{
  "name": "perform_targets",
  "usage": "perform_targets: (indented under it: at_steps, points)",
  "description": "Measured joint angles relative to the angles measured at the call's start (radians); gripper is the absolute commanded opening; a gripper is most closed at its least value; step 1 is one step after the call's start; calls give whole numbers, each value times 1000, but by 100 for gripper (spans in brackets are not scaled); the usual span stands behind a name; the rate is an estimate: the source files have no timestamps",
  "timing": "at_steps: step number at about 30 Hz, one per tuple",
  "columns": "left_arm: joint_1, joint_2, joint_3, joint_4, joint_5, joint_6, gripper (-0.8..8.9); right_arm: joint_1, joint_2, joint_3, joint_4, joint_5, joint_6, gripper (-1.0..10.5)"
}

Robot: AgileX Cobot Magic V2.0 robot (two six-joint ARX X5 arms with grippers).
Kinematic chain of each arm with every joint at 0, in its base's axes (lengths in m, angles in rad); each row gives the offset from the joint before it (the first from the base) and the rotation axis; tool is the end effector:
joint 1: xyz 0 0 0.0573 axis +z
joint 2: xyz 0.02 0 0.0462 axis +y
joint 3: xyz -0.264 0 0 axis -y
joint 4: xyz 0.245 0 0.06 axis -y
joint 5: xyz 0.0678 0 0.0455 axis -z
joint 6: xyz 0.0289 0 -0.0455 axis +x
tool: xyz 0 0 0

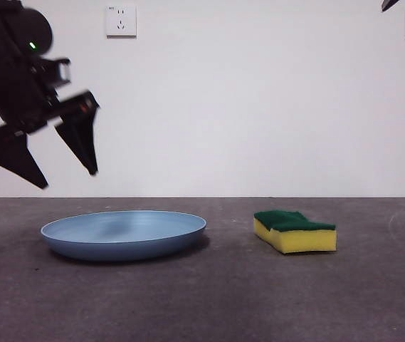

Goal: Pick up the plate,pick up the cloth,clean the plate with the cloth

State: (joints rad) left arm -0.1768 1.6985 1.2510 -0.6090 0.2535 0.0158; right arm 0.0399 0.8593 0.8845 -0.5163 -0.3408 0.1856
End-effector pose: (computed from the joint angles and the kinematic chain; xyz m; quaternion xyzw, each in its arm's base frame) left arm 0.3409 -0.0683 0.2300 -0.0127 0.5022 -0.1884 0.8439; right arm 0.1743 0.0166 0.3248 0.1245 0.2563 0.1605 0.9450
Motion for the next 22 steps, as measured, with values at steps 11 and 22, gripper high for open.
perform_targets:
  at_steps: [11, 22]
  points:
    - [-23, 171, 0, 47, -94, -9, 467, 0, 0, 0, -8, 0, 0, 566]
    - [-21, 197, 7, 64, -109, -27, -8, 0, 0, 0, -18, 0, 0, 562]
